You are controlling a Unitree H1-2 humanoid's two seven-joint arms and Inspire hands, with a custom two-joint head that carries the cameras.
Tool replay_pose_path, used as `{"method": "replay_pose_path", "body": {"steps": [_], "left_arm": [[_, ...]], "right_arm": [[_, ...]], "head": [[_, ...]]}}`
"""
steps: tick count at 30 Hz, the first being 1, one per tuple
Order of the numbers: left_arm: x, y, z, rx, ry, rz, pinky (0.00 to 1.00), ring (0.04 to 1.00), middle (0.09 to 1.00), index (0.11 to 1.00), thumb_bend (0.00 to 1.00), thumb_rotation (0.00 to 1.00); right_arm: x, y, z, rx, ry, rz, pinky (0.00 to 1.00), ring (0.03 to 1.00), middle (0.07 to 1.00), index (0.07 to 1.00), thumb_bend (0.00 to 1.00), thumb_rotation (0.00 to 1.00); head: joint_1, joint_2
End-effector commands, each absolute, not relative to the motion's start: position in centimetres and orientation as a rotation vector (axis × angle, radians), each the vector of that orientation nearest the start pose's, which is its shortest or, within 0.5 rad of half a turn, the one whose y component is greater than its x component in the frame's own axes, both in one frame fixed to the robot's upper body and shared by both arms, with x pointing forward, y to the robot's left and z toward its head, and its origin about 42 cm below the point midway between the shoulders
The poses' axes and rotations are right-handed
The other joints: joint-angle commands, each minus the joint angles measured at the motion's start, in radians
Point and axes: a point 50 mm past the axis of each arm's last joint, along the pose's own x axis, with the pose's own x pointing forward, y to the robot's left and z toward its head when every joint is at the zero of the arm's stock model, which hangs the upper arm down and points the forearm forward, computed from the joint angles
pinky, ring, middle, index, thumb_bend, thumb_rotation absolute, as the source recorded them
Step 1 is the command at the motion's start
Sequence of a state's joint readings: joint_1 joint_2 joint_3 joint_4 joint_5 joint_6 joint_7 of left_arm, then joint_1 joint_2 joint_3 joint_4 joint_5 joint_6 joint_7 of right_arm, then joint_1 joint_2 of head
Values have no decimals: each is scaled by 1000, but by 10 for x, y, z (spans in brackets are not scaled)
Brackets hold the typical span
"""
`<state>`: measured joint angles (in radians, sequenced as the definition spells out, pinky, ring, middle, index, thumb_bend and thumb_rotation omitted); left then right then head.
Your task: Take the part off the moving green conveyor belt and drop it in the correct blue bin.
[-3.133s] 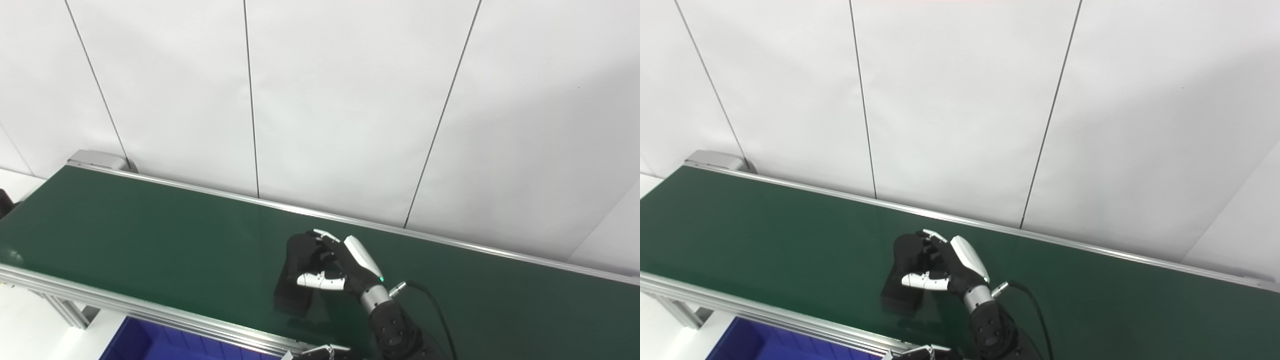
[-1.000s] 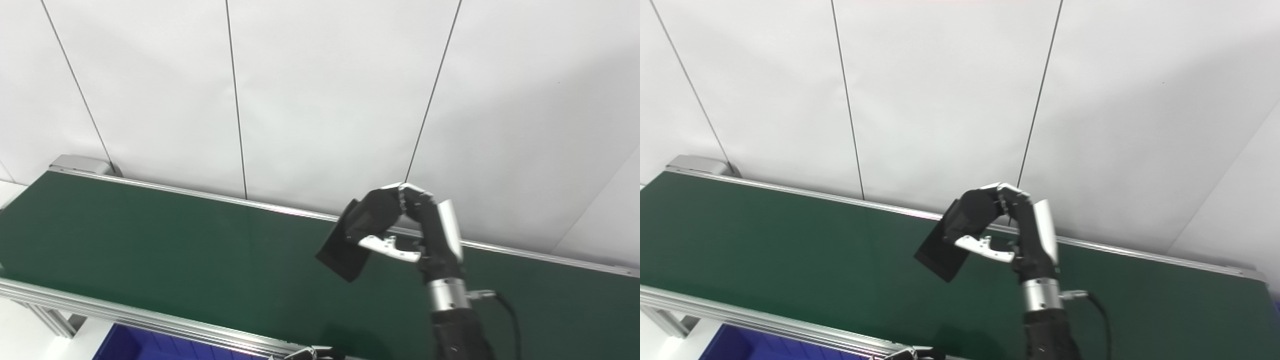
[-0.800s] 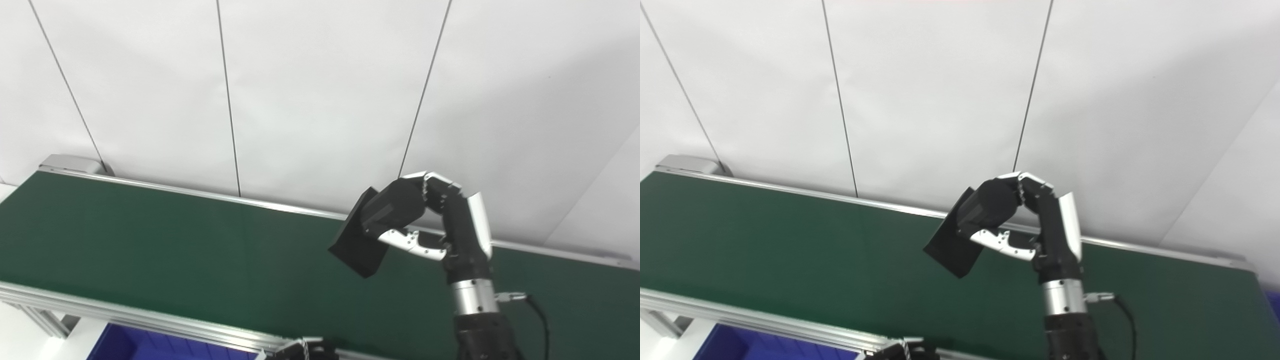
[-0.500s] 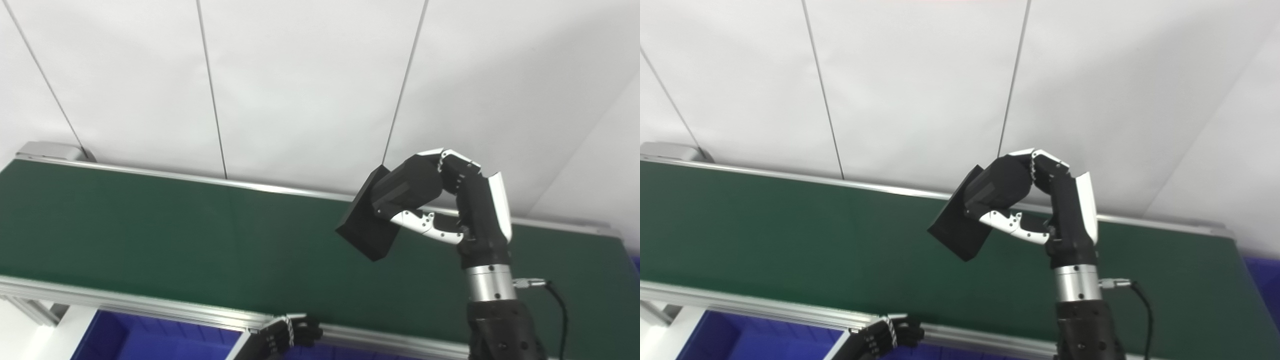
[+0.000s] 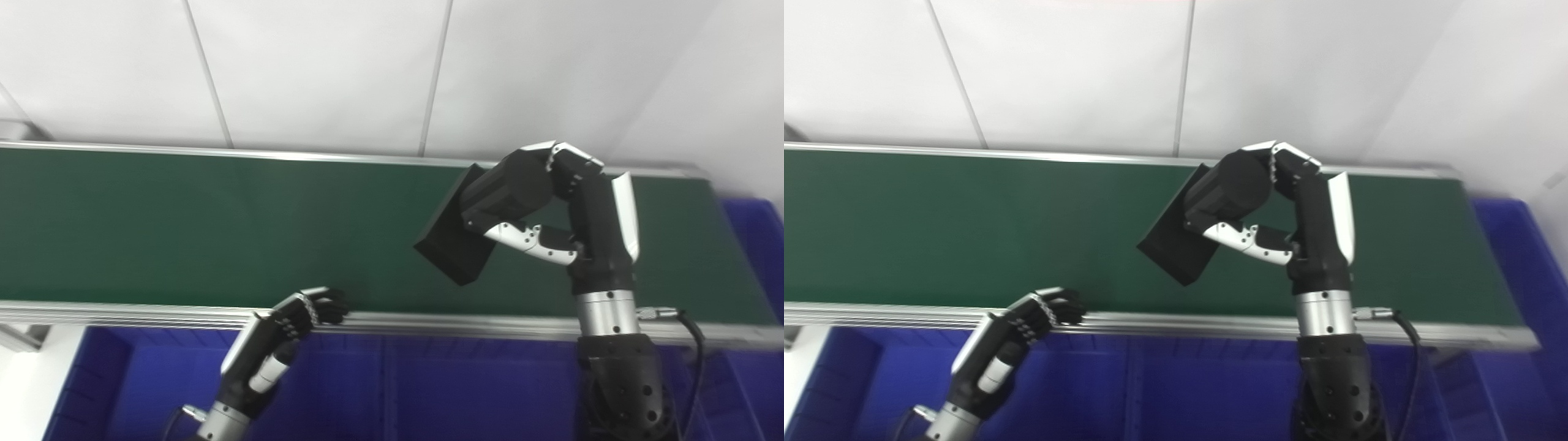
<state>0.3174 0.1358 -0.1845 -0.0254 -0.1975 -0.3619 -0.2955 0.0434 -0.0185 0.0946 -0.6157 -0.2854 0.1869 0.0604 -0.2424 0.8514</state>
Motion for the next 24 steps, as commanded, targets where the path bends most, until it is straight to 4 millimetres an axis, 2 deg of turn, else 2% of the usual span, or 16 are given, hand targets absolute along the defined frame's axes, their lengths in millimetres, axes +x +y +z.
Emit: {"method": "replay_pose_path", "body": {"steps": [1,8,19,24], "left_arm": [[165,210,67,-113,-107,-378,709,717,707,736,805,805],[166,213,72,-113,-107,-381,718,722,708,736,823,809],[170,217,74,-112,-102,-366,708,713,701,729,853,818],[172,219,77,-112,-98,-365,710,707,705,733,847,815]], "right_arm": [[224,-195,242,-248,-414,41,329,463,532,512,496,0],[198,-198,220,-242,-338,12,327,451,526,522,496,0],[179,-198,193,-241,-249,-7,327,458,532,513,496,0],[173,-194,166,-237,-152,-6,317,447,527,523,495,0]], "head": [[-4,9],[-19,24],[-49,42],[-67,53]]}}
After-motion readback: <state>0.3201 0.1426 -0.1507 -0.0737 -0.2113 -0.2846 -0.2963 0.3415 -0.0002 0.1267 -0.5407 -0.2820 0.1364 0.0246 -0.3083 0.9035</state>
